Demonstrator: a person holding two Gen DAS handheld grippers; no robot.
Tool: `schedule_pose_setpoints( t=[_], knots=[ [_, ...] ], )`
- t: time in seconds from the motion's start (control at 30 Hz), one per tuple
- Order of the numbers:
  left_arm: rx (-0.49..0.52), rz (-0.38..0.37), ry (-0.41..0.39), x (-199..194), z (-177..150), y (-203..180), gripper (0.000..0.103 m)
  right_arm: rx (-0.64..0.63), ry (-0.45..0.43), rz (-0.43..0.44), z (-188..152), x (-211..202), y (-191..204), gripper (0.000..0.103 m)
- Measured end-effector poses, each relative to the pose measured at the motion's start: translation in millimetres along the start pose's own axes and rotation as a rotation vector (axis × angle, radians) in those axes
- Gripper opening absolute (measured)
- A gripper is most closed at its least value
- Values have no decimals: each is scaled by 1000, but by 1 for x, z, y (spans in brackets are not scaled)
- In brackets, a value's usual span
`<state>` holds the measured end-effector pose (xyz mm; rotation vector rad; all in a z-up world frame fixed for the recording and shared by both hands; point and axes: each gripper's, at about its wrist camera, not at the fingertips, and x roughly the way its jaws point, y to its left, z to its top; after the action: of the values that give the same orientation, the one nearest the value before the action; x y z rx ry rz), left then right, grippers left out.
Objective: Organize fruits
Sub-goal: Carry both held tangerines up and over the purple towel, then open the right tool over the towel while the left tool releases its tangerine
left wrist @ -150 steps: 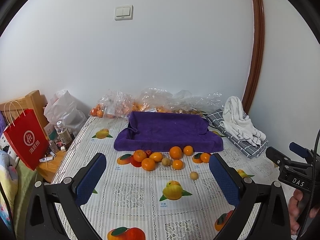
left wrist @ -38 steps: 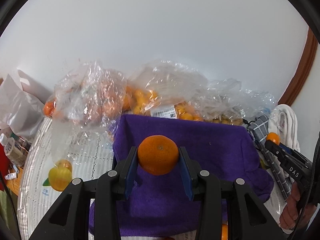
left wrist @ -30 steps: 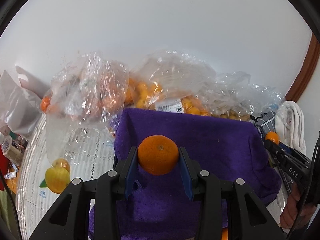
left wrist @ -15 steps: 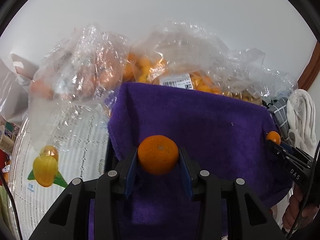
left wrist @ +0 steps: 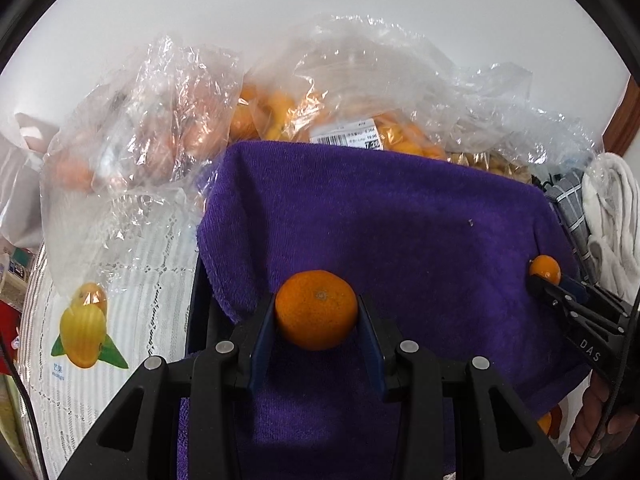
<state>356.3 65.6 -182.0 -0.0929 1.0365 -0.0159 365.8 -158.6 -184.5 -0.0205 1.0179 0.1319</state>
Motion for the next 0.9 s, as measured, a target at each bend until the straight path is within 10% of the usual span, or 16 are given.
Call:
schedule_pose_setpoints(
  t=[0.4,0.67,0.9],
  knots=[
    [21,19,23,7,0,-8,38,-10,11,-1,-2,3,0,34],
    [37,-5,38,6,2,-18,57,-19,-28,6,-1,-13,2,63],
    [68,0,-13,-11,3,-29,60,28,-51,-7,3,-34,-4,65]
  ],
)
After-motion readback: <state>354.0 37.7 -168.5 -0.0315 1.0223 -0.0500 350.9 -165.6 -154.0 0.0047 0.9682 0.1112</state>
